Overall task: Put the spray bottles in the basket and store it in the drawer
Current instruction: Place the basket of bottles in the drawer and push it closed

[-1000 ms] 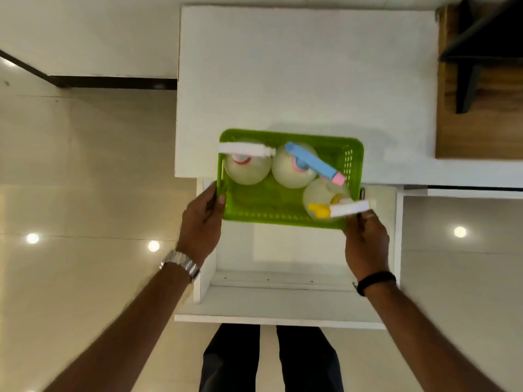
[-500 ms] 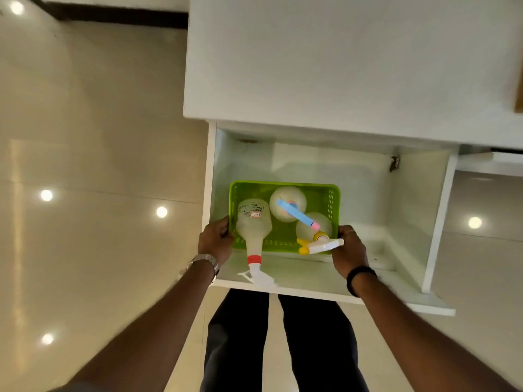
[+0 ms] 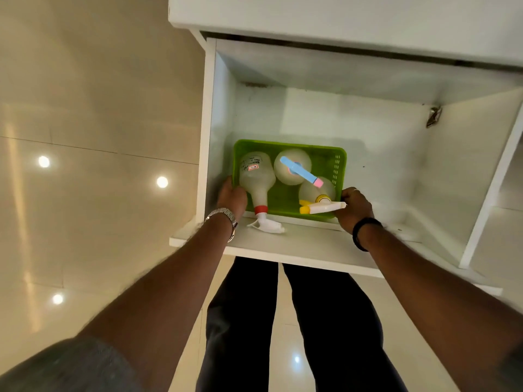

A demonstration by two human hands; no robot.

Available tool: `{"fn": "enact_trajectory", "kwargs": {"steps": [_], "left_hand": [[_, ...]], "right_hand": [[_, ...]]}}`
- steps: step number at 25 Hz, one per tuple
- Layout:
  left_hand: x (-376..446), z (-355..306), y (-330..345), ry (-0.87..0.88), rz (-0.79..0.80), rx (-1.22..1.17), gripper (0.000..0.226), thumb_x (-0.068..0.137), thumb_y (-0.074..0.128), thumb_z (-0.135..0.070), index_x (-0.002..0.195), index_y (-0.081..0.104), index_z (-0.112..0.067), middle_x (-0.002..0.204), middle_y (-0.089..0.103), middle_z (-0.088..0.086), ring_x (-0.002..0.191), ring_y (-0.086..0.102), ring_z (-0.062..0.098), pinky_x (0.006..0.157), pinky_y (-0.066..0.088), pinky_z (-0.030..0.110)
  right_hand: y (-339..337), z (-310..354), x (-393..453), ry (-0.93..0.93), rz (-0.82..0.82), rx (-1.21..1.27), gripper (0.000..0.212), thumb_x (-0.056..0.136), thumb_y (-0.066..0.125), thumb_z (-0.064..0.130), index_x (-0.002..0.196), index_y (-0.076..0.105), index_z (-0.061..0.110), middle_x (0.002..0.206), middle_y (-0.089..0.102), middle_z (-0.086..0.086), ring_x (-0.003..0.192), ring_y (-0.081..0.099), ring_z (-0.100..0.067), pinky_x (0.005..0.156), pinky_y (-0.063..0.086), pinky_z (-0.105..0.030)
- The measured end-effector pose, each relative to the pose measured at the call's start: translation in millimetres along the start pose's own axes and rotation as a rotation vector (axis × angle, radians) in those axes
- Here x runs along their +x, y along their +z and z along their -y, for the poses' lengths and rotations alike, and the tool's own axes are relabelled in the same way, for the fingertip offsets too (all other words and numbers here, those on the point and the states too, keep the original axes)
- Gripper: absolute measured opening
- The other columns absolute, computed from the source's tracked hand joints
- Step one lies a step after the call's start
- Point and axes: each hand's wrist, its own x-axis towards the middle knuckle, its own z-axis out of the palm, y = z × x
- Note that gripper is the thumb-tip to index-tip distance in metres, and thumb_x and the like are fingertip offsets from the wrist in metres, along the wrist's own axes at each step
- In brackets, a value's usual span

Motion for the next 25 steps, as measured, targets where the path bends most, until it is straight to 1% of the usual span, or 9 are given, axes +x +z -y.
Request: {"fn": "enact_trajectory", "kwargs": {"steps": [2,4,5,8,12,15,18,21,25], "left_hand": [[-2.5,2.7,-2.0,0.001,-0.018,0.000,0.051,0.090,0.039,-0.001,0.137,0.054,-0.013,0.124,0.064,0.016,0.098,0.058,0.029,0.082,0.049,0.030],[-5.5,4.1,-5.3,-0.028,-0.023,0.027,0.054,0.090,0.042,-0.004,0.142,0.050,-0.016,0.134,0.060,0.018,0.118,0.057,0.036,0.103,0.048,0.041],[-6.8,4.0,-6.8,-0.036,-0.013,0.040,0.054,0.089,0.044,-0.007,0.142,0.049,-0.017,0.135,0.060,0.018,0.121,0.056,0.037,0.106,0.046,0.043],[-12.8,1.7,-7.5,-0.018,0.002,0.147,0.053,0.088,0.053,-0.025,0.140,0.047,-0.016,0.135,0.060,0.017,0.124,0.056,0.037,0.107,0.044,0.042],[-37.3,-3.4,-1.1,0.182,-0.066,0.705,0.083,0.093,0.057,-0.048,0.158,0.015,-0.019,0.143,0.048,0.022,0.128,0.052,0.042,0.105,0.043,0.045],[-47.6,-5.3,1.8,0.246,0.033,0.878,0.089,0.092,0.058,-0.034,0.159,0.000,-0.024,0.129,0.060,0.019,0.112,0.062,0.040,0.092,0.051,0.043],[-43.3,-15.5,-7.9,0.264,0.060,0.975,0.076,0.090,0.056,-0.029,0.156,0.019,-0.022,0.119,0.067,0.016,0.107,0.065,0.039,0.088,0.052,0.041],[-31.5,-34.8,-19.9,0.324,0.076,1.070,0.043,0.088,0.056,-0.034,0.126,0.056,-0.015,0.122,0.067,0.015,0.110,0.063,0.038,0.086,0.050,0.037],[-12.3,-66.8,-24.1,0.335,0.098,1.152,0.036,0.085,0.056,-0.042,0.108,0.062,-0.015,0.114,0.068,0.012,0.101,0.064,0.035,0.075,0.045,0.033]], "right_hand": [[6.7,-1.7,-0.6,-0.018,0.032,-0.028,0.023,0.086,0.069,0.010,0.108,0.062,0.010,0.104,0.065,-0.007,0.090,0.056,-0.026,0.073,0.043,-0.029],[11.8,-1.0,-2.7,-0.039,0.052,-0.062,0.023,0.084,0.069,0.007,0.106,0.061,0.009,0.106,0.069,-0.012,0.094,0.061,-0.032,0.078,0.052,-0.036],[13.4,-0.2,-4.1,-0.047,0.053,-0.065,0.023,0.084,0.069,0.006,0.105,0.060,0.008,0.105,0.069,-0.014,0.095,0.063,-0.034,0.081,0.054,-0.038],[16.2,1.7,-6.8,-0.053,0.042,-0.053,0.023,0.085,0.069,0.006,0.106,0.061,0.009,0.108,0.070,-0.014,0.096,0.063,-0.034,0.084,0.054,-0.037],[14.0,-0.1,-11.5,-0.036,0.090,-0.020,0.029,0.090,0.065,0.008,0.118,0.065,0.012,0.117,0.071,-0.010,0.100,0.063,-0.027,0.089,0.051,-0.032],[10.5,-1.8,-15.2,0.012,0.135,0.033,0.043,0.093,0.060,0.007,0.135,0.059,0.014,0.126,0.070,-0.009,0.113,0.064,-0.028,0.101,0.051,-0.035],[10.4,-3.2,-14.6,0.017,0.147,0.022,0.050,0.092,0.059,0.005,0.141,0.055,0.017,0.126,0.070,-0.009,0.117,0.063,-0.026,0.101,0.046,-0.030],[11.5,-3.8,-13.7,0.023,0.152,0.004,0.055,0.090,0.062,0.005,0.143,0.052,0.017,0.127,0.069,-0.009,0.119,0.062,-0.027,0.099,0.044,-0.028],[12.9,-4.4,-12.4,0.021,0.147,0.003,0.057,0.089,0.065,0.007,0.143,0.052,0.016,0.127,0.069,-0.010,0.120,0.062,-0.028,0.100,0.044,-0.029]]}}
